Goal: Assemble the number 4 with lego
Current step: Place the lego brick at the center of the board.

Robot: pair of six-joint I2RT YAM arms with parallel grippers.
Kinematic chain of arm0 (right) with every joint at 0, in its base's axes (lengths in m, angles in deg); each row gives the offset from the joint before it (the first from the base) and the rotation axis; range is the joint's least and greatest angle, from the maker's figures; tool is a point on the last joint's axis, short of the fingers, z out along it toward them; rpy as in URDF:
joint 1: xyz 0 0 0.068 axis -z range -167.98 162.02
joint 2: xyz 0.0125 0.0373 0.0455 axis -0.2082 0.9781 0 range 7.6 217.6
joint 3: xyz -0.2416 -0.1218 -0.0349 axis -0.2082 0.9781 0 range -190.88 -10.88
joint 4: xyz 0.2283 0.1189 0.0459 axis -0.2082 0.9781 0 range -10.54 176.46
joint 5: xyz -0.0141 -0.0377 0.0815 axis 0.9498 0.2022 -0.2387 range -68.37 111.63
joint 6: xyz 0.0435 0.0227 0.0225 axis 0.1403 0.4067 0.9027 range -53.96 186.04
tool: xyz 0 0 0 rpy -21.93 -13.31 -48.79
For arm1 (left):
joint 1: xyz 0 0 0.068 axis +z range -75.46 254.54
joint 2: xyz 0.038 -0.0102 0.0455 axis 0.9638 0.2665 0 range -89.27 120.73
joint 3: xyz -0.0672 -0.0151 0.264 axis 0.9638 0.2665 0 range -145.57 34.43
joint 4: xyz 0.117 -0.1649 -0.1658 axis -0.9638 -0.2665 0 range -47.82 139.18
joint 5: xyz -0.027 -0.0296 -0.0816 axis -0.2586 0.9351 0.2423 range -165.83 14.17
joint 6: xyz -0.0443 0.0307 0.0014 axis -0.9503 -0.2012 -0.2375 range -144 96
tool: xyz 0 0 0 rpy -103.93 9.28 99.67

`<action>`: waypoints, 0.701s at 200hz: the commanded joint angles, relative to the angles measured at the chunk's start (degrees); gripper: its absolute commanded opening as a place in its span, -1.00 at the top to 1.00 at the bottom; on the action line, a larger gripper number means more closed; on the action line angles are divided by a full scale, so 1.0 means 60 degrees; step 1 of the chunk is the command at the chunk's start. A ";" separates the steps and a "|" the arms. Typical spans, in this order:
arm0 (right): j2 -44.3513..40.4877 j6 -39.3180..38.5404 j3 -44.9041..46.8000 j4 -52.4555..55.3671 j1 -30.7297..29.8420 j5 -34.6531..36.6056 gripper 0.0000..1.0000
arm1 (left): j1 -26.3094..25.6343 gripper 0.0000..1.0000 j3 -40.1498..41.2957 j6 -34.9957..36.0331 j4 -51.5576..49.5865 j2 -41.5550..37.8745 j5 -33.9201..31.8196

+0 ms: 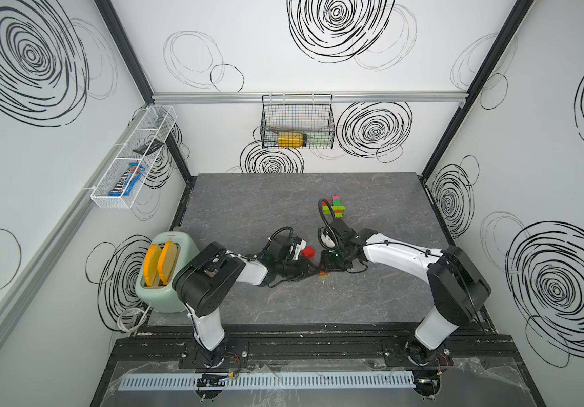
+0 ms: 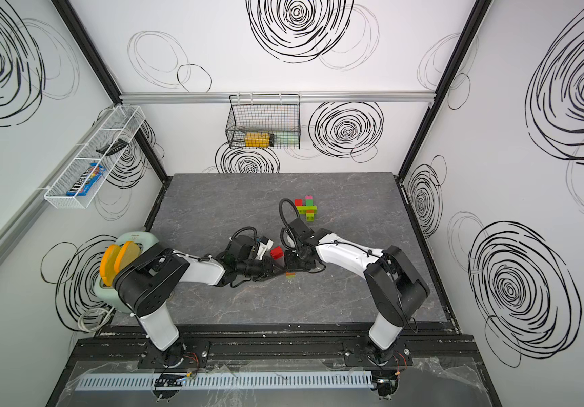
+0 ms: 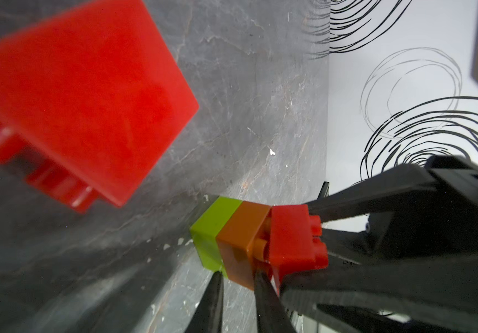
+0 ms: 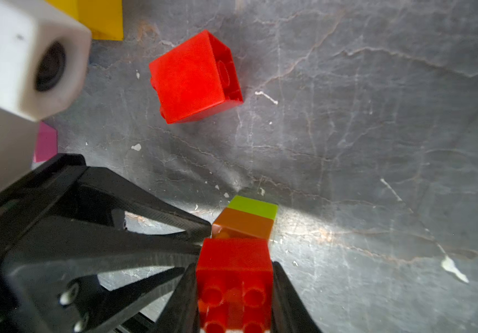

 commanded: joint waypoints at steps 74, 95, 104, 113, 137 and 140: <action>-0.1461 -0.0064 0.1266 0.0277 0.1301 0.0524 0.72 | 0.0166 0.41 0.0125 -0.0025 -0.0014 -0.0103 0.0041; -0.1058 -0.0171 0.1469 0.0594 0.1293 0.1342 0.65 | 0.0221 0.24 -0.0075 0.0442 -0.0746 -0.0379 0.0103; -0.0921 -0.0103 0.1557 0.0596 0.1252 0.1566 0.58 | 0.0252 0.18 -0.0172 0.0653 -0.1036 -0.0533 0.0105; -0.0846 -0.0030 0.1682 0.0430 0.1222 0.1671 0.51 | 0.0281 0.13 -0.0267 0.0830 -0.1299 -0.0698 0.0106; -0.0586 0.0164 0.1960 0.0110 0.1208 0.1669 0.40 | 0.0312 -0.13 -0.0501 0.1235 -0.1960 -0.1095 -0.0035; -0.0554 0.0178 0.1971 0.0112 0.1196 0.1660 0.37 | 0.0312 -0.20 -0.0537 0.1284 -0.2073 -0.1138 -0.0089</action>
